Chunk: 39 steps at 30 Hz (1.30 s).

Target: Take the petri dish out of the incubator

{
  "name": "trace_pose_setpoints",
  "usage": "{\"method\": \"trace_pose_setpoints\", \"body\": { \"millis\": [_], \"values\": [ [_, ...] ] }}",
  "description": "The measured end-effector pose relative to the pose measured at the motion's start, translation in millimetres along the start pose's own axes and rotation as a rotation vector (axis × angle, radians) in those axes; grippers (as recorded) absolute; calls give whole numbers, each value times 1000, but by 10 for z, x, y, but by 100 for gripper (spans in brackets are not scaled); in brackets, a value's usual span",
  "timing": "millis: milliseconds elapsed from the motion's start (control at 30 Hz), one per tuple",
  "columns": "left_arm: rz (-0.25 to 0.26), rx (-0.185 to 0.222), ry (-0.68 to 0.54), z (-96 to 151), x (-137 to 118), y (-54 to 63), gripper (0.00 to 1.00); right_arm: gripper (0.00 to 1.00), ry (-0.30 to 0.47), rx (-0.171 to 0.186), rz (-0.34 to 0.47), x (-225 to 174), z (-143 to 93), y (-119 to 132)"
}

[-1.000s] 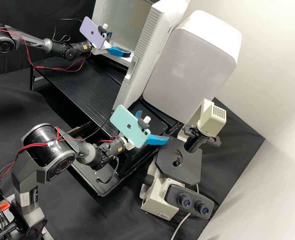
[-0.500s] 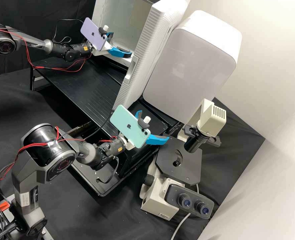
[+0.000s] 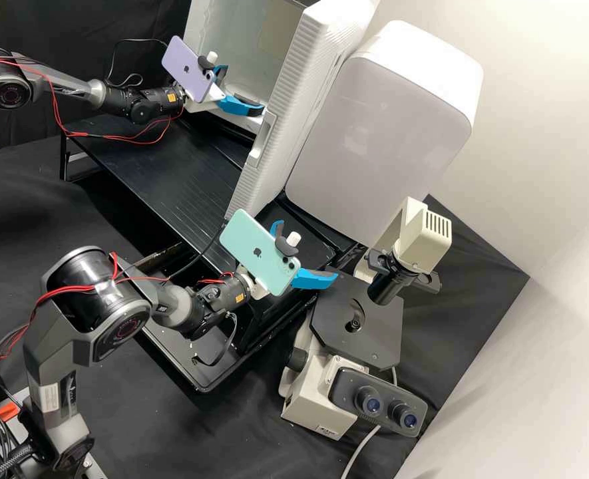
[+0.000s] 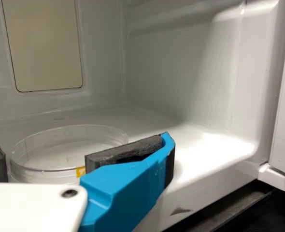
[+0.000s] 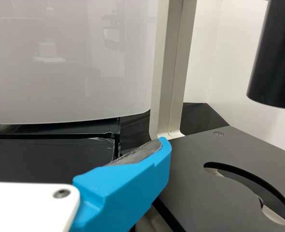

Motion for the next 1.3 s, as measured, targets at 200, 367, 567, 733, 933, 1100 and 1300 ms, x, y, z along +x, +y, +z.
{"method": "trace_pose_setpoints", "body": {
  "millis": [200,367,567,733,933,1100,1300],
  "values": [
    [0,0,0,0,0,0,0,100,0,0,0,0,0,0],
    [0,0,0,0,0,0,0,100,0,0,0,0,0,0],
    [0,0,0,0,0,0,0,100,0,0,0,0,0,0],
    [4,-2,0,0,18,-4,0,100,0,0,0,0,0,0],
    [7,-3,-1,5,24,15,0,100,0,0,0,0,0,0],
    [5,-3,-1,5,24,15,0,100,0,0,0,0,0,0],
    [5,-3,-1,5,24,15,0,100,0,0,0,0,0,0]
  ]
}}
